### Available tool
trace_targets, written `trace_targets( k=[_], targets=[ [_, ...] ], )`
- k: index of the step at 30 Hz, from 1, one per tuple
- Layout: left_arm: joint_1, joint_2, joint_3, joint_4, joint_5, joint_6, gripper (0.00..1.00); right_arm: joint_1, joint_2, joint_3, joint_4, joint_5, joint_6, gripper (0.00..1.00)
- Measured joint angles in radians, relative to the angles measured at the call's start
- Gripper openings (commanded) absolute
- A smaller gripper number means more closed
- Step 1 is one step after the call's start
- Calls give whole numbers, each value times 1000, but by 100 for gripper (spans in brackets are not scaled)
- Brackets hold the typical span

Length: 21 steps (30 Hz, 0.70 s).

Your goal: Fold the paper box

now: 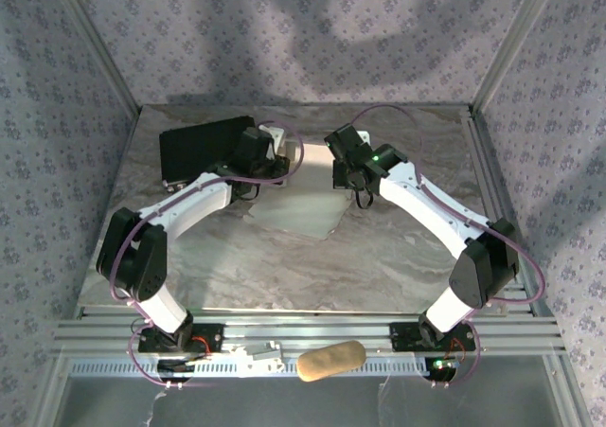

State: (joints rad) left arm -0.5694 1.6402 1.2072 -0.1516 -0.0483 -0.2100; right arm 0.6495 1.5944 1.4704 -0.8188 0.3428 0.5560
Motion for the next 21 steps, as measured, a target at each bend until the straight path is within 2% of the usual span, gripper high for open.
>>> trace_targets(
  k=[1, 3, 7, 13, 19, 21],
  targets=[
    [1, 0, 0, 0, 4, 0, 27, 0, 0, 0, 0, 0, 0, 0],
    [5, 0, 0, 7, 12, -5, 15, 0, 0, 0, 0, 0, 0, 0],
    [18, 0, -2, 24, 27, -12, 0, -5, 0, 0, 0, 0, 0, 0],
    [14, 0, -6, 28, 16, -19, 0, -6, 0, 0, 2, -1, 0, 0],
    [-31, 0, -6, 11, -135, -46, 0, -6, 0, 0, 7, -11, 0, 0],
    [-39, 0, -6, 13, -159, -56, 9, -6, 0, 0, 7, -12, 0, 0]
  ],
)
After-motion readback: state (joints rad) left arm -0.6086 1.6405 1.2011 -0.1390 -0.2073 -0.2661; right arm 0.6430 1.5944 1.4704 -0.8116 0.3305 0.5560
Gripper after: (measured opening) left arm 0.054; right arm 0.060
